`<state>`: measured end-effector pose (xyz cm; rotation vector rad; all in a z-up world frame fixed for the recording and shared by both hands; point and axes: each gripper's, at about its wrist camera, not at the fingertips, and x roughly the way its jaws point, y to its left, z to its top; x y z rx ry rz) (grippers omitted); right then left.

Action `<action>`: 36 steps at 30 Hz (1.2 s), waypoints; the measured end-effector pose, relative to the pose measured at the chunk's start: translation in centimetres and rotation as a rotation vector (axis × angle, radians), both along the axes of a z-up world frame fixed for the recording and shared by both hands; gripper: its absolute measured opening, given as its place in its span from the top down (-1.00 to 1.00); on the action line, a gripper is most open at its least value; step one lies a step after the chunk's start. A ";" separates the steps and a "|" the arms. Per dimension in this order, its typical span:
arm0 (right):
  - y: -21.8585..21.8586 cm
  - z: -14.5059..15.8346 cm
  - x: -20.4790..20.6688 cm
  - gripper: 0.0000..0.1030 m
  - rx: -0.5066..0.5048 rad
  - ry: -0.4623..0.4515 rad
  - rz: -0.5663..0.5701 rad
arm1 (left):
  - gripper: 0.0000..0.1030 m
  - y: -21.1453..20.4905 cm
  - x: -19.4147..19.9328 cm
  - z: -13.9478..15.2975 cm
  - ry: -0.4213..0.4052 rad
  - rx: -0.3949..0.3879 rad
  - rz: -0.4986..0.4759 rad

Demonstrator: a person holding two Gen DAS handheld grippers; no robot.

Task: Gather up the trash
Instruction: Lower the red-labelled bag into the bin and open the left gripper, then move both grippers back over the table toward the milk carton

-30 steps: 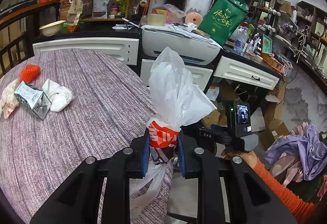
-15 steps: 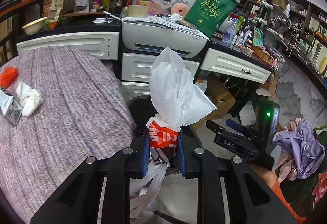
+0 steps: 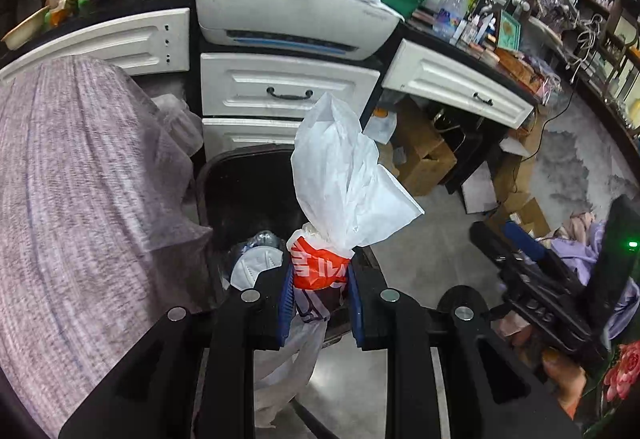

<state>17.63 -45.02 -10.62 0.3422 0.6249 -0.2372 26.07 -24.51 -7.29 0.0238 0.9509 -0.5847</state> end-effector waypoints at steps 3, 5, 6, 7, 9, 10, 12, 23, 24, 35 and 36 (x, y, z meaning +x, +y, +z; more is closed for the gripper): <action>-0.9 -0.1 -0.4 -0.67 0.015 -0.005 -0.019 | 0.56 -1.5 0.9 -1.5 0.026 0.037 -0.006; -1.4 -0.1 -0.6 -0.67 0.019 -0.008 -0.035 | 0.56 -2.3 1.4 -2.3 0.039 0.057 -0.008; -1.5 -0.1 -0.5 -0.67 0.022 -0.009 -0.039 | 0.56 -2.6 1.7 -2.7 0.042 0.066 -0.009; -1.7 -0.1 -0.6 -0.67 0.027 -0.010 -0.044 | 0.56 -3.0 1.9 -3.1 0.043 0.081 -0.011; -2.0 -0.1 -0.7 -0.67 0.036 -0.013 -0.049 | 0.56 -3.5 2.3 -3.9 0.057 0.096 -0.011; -2.1 -0.1 -0.8 -0.67 0.041 -0.015 -0.050 | 0.56 -3.7 2.5 -4.3 0.067 0.099 -0.008; -2.3 0.0 -0.8 -0.67 0.043 -0.017 -0.053 | 0.42 -4.1 2.7 -5.0 0.081 0.107 -0.009; -2.1 1.1 -1.2 -0.67 0.051 -0.044 -0.056 | -0.83 -6.1 1.2 -5.3 0.008 0.173 -0.056; -2.1 1.2 -1.3 -0.67 0.051 -0.049 -0.055 | -0.83 -6.1 1.1 -5.3 0.004 0.173 -0.062; -2.2 2.9 -2.1 -0.74 0.057 -0.102 -0.063 | -0.89 -3.5 -1.8 -0.8 -0.085 0.106 -0.030; -2.2 2.9 -2.0 -0.74 0.064 -0.102 -0.060 | -0.89 -3.1 -2.1 -0.3 -0.091 0.095 -0.026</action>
